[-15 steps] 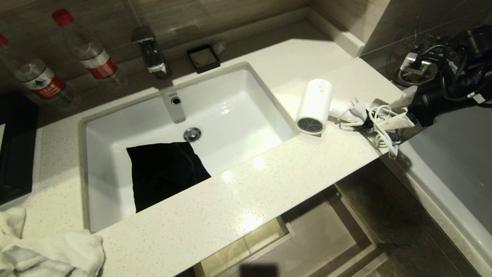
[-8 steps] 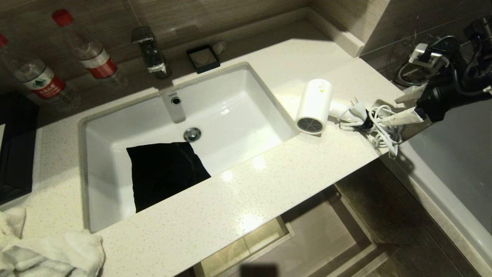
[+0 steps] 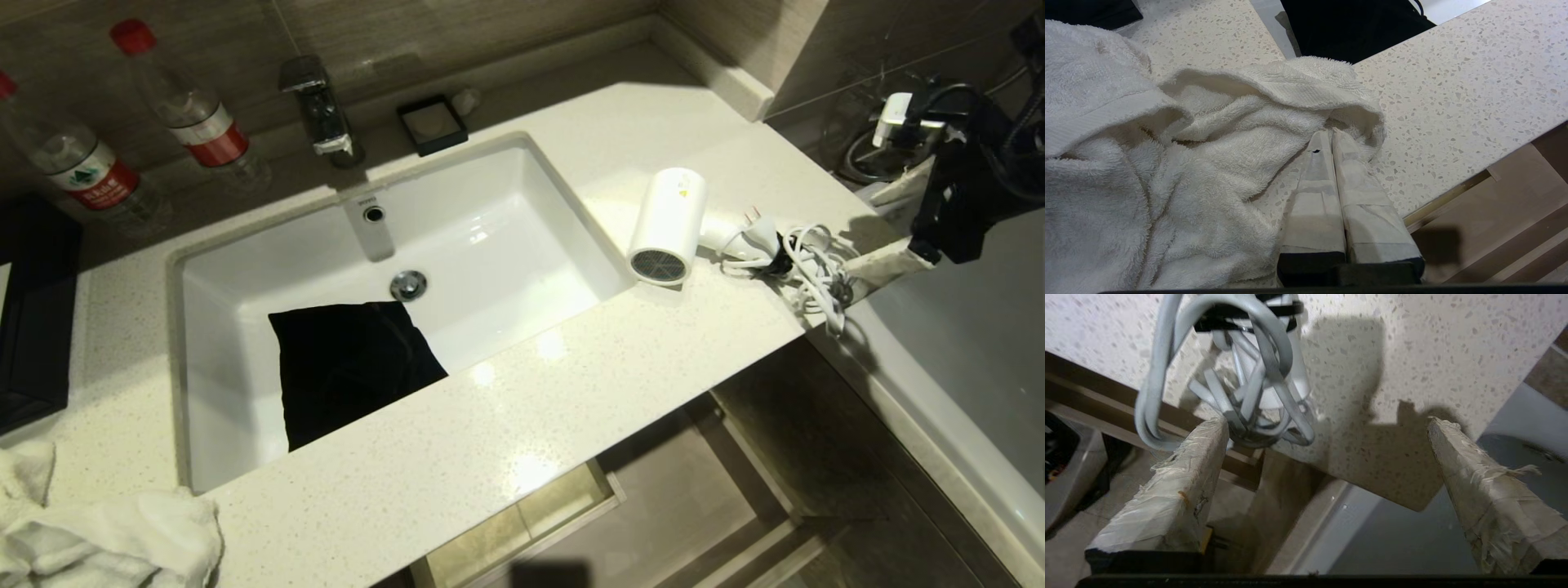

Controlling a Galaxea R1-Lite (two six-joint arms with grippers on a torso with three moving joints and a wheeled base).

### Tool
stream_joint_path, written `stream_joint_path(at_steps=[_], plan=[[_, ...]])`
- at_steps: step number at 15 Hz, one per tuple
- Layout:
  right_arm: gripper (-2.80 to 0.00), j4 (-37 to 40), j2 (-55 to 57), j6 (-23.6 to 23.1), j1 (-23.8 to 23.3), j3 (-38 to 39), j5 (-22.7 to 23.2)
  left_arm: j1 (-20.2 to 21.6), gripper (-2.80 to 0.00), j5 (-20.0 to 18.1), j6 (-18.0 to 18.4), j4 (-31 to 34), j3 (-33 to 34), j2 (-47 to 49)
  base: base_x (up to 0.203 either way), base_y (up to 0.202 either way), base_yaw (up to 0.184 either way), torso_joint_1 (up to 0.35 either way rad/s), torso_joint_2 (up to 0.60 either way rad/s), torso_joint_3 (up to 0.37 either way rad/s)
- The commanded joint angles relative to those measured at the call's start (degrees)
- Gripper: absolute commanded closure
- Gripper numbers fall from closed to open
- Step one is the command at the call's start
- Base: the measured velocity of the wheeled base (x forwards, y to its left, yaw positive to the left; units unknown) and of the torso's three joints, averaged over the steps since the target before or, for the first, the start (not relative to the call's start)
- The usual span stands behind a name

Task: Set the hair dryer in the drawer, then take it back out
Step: Pick up the hairdryer

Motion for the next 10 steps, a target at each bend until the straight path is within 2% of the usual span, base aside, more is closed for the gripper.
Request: stream_joint_path(at_steps=[1,3,6,10], plan=[[-2.8,0.27,-0.09,-0.72,2.79,-0.01,-5.01,0.0,0.0,0.0,-0.01,-0.01,0.01,-0.09,0.0,0.0,0.0,0.0,0.0,0.0],[-2.8,-0.12,0.95,-0.47,5.0,-0.02,-6.92,0.0,0.0,0.0,-0.01,-0.01,0.0,0.0,0.0,0.0,0.0,0.0,0.0,0.0],[-2.8,-0.33,1.34,1.52,6.95,-0.02,-7.05,0.0,0.0,0.0,-0.01,-0.01,0.0,0.0,0.0,0.0,0.0,0.0,0.0,0.0],[-2.8,-0.17,-0.1,1.59,7.17,-0.19,-7.04,0.0,0.0,0.0,-0.01,-0.01,0.0,-0.05,0.0,0.0,0.0,0.0,0.0,0.0]])
